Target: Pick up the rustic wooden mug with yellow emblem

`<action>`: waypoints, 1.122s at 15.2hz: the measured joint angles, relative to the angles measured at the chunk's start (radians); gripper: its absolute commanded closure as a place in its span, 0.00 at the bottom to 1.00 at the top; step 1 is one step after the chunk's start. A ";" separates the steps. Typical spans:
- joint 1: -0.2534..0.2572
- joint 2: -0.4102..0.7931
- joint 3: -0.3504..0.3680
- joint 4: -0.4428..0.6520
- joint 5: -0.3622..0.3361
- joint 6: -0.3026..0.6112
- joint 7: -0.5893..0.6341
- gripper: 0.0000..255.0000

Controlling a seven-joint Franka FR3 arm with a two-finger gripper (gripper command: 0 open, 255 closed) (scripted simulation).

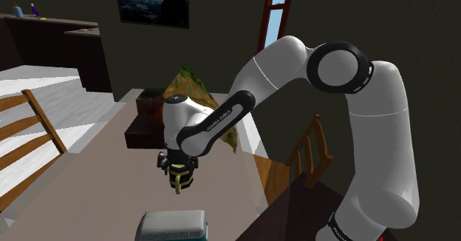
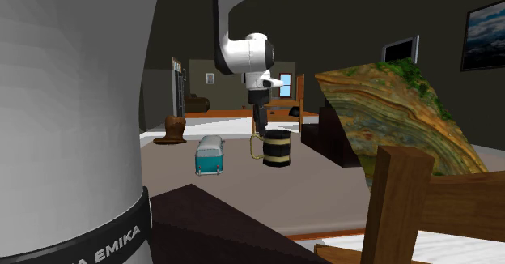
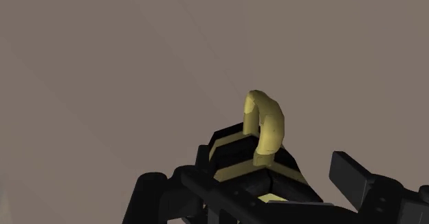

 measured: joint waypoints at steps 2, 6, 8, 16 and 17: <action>0.006 0.022 -0.009 0.000 -0.013 0.020 0.009 0.00; 0.008 0.027 -0.011 0.002 -0.015 0.024 0.011 1.00; 0.008 0.027 -0.011 0.002 -0.016 0.025 0.011 1.00; 0.002 0.007 -0.002 0.001 -0.004 0.005 0.003 1.00; -0.001 -0.002 0.001 0.000 0.002 -0.003 -0.002 1.00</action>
